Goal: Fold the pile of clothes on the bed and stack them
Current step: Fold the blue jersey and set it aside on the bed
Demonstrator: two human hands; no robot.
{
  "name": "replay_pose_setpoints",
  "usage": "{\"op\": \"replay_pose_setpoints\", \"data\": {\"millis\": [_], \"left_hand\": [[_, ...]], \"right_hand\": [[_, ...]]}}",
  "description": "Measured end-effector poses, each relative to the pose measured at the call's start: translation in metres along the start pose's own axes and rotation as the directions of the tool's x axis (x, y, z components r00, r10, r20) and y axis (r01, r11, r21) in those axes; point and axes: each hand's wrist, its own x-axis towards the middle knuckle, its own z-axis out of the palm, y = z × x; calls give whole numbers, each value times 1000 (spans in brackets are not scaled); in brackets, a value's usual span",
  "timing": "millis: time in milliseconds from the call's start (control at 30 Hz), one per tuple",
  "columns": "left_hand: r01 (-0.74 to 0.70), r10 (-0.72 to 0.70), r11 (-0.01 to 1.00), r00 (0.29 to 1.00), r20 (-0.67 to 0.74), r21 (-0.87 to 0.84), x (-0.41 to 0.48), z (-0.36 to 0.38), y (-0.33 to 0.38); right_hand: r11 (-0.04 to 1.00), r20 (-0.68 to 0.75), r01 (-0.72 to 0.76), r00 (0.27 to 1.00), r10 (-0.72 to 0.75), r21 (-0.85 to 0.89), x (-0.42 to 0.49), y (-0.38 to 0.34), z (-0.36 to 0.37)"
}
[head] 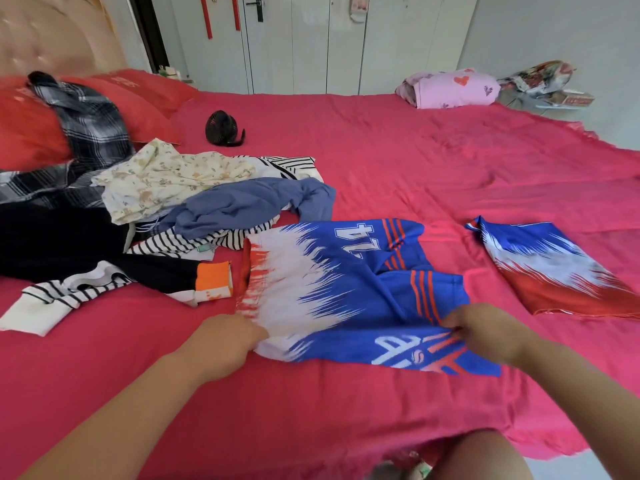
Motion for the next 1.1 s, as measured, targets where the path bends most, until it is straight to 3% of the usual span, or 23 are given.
{"op": "replay_pose_setpoints", "data": {"millis": [67,133,233,400,767,1000,1100], "left_hand": [[-70,65,997,992,104,45,-5,-2,3],[-73,74,997,987,145,-11,-6,-6,6],[-16,18,993,1000,16,-119,5,-20,6],[61,-85,984,987,-136,-170,47,-49,-6],[310,-320,944,943,-86,-111,156,-51,-59],[398,-398,917,917,11,24,219,-23,-73],[403,-402,915,915,41,6,234,-10,-76]], "right_hand": [[993,215,98,973,-84,-58,-11,2,-3],[994,279,105,955,-102,5,-17,4,-4],[985,158,-33,987,6,170,-10,7,-16],[969,-4,-91,996,94,231,33,6,-36],[962,-144,-181,967,212,206,185,35,-55],[966,-132,-237,959,249,101,275,52,-47],[965,-106,-249,960,257,88,297,54,-37]]}}
